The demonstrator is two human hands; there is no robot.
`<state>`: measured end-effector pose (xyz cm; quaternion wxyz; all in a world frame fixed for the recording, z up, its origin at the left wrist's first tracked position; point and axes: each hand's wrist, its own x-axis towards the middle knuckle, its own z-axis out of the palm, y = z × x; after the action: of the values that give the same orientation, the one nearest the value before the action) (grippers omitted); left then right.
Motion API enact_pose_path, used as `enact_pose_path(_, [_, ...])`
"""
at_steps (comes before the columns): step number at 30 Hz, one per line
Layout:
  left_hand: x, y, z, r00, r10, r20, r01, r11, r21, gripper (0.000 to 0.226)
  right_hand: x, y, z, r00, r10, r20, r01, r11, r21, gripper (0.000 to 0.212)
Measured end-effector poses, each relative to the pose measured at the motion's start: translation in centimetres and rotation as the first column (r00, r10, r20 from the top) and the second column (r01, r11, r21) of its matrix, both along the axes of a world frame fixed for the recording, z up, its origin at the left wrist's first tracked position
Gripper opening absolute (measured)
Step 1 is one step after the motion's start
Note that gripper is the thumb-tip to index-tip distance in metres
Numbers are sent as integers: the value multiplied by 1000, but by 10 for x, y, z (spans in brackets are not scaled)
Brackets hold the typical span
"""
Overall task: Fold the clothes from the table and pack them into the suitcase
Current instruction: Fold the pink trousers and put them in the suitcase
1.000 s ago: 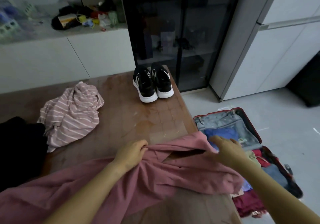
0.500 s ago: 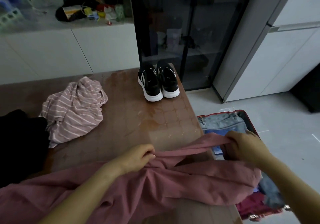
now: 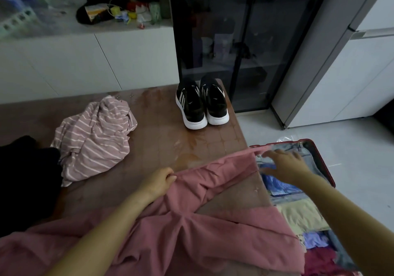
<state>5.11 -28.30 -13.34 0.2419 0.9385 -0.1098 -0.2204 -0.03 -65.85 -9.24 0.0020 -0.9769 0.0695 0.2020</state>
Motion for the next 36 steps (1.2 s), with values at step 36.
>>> enact_pose_path(36, [-28, 205, -3, 806, 404, 433, -485, 869, 92, 13, 82, 20, -17, 942, 82, 325, -31, 987, -158, 50])
